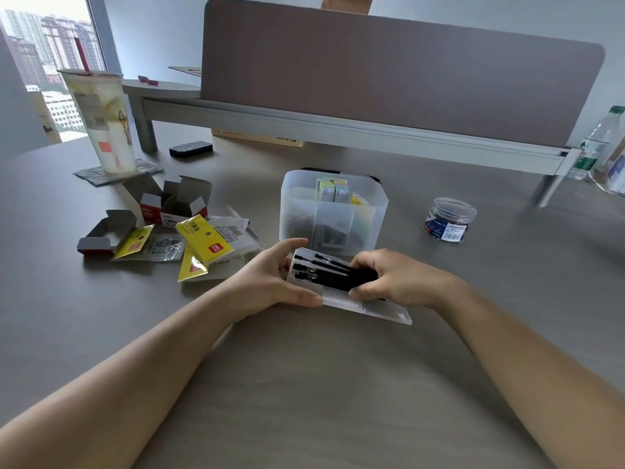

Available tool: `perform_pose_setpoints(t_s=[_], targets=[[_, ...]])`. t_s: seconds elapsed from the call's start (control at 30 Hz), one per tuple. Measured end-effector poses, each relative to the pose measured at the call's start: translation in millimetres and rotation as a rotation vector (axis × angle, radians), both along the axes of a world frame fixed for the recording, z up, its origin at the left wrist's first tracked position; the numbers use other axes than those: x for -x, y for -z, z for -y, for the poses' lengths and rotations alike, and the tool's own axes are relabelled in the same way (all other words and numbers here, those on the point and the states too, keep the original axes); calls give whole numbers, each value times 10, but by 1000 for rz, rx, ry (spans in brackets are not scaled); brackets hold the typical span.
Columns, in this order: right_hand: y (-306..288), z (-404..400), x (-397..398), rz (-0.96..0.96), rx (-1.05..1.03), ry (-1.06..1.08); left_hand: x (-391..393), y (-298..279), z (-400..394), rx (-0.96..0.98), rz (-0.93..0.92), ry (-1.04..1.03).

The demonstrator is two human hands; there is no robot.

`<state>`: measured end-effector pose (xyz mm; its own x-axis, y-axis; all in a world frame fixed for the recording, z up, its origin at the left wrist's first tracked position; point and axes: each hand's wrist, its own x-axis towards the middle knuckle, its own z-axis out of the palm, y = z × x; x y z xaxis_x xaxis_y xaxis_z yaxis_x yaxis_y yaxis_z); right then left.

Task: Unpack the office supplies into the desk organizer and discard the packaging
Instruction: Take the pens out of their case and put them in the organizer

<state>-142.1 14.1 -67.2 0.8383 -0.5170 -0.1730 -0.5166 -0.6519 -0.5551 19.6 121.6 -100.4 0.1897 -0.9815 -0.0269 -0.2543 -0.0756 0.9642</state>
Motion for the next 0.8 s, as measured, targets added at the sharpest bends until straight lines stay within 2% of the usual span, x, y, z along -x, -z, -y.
perform_pose_setpoints(t_s=[0.2, 0.67, 0.8], targets=[[-8, 25, -12, 2, -40, 13, -2, 7, 1, 6, -2, 4], [-103, 40, -82, -147, -82, -17, 11, 10, 12, 13, -87, 17], [-97, 49, -73, -124, -81, -9, -6, 17, 16, -1, -104, 13]])
